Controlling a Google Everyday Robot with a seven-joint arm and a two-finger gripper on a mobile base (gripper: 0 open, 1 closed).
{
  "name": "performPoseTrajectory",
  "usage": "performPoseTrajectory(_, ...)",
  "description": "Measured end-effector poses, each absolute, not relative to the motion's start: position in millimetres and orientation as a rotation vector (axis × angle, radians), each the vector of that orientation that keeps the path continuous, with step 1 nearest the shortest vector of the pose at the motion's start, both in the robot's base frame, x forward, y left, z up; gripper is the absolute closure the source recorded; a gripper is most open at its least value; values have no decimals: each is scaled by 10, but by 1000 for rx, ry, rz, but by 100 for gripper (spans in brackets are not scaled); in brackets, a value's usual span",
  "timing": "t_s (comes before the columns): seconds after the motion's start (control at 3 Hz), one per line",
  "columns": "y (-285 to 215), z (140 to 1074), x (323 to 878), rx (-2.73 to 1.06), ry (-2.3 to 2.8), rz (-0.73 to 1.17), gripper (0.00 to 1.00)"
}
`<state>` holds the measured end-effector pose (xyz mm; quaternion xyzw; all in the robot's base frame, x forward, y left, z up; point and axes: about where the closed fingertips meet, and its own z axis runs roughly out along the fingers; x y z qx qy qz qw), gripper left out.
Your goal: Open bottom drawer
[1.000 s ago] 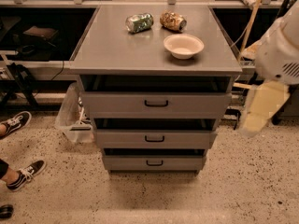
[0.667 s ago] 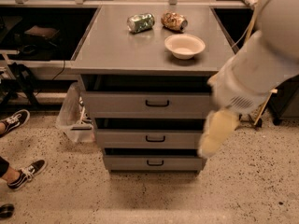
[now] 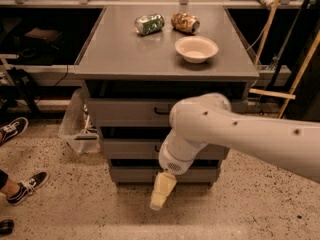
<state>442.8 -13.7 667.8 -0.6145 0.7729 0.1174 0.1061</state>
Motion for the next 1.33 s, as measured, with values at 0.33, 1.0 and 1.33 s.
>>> performPoseTrajectory(0.33, 240, 5828, 4583, -1775, 2326, 447, 0)
performPoseTrajectory(1.0, 284, 5681, 4540, -1777, 2339, 486, 0)
performPoseTrajectory(1.33, 184, 5429, 4710, -1692, 2341, 471, 0)
